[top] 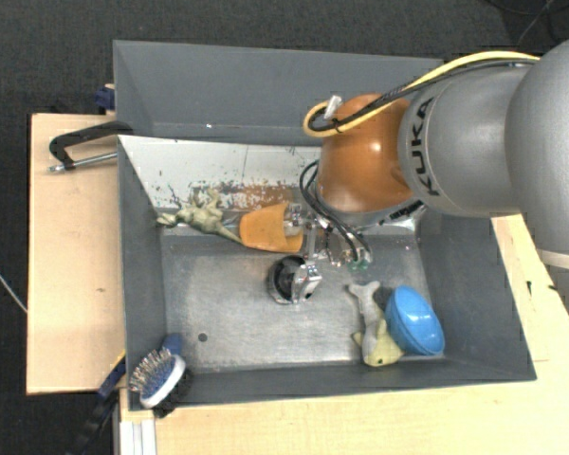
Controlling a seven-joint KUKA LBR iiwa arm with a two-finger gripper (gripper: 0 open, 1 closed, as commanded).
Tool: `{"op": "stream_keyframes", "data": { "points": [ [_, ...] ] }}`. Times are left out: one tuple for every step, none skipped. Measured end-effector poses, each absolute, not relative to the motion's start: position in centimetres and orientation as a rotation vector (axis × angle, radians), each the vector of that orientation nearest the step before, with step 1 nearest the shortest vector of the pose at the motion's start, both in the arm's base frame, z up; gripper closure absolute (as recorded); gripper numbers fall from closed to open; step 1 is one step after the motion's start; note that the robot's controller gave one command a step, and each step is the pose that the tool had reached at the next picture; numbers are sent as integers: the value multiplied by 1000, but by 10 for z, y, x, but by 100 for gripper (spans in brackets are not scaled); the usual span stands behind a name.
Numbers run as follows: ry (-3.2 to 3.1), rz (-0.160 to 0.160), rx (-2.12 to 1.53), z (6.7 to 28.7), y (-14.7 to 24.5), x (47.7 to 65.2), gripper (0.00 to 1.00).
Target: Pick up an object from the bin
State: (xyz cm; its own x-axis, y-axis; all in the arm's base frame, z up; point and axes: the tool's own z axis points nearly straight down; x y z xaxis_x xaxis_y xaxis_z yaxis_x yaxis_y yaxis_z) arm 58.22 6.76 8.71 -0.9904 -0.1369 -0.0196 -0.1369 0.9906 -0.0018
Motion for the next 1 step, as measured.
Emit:
{"op": "stream_keyframes", "data": {
  "points": [
    [3016, 9, -814, 81, 80, 607, 0]
  ]
}}
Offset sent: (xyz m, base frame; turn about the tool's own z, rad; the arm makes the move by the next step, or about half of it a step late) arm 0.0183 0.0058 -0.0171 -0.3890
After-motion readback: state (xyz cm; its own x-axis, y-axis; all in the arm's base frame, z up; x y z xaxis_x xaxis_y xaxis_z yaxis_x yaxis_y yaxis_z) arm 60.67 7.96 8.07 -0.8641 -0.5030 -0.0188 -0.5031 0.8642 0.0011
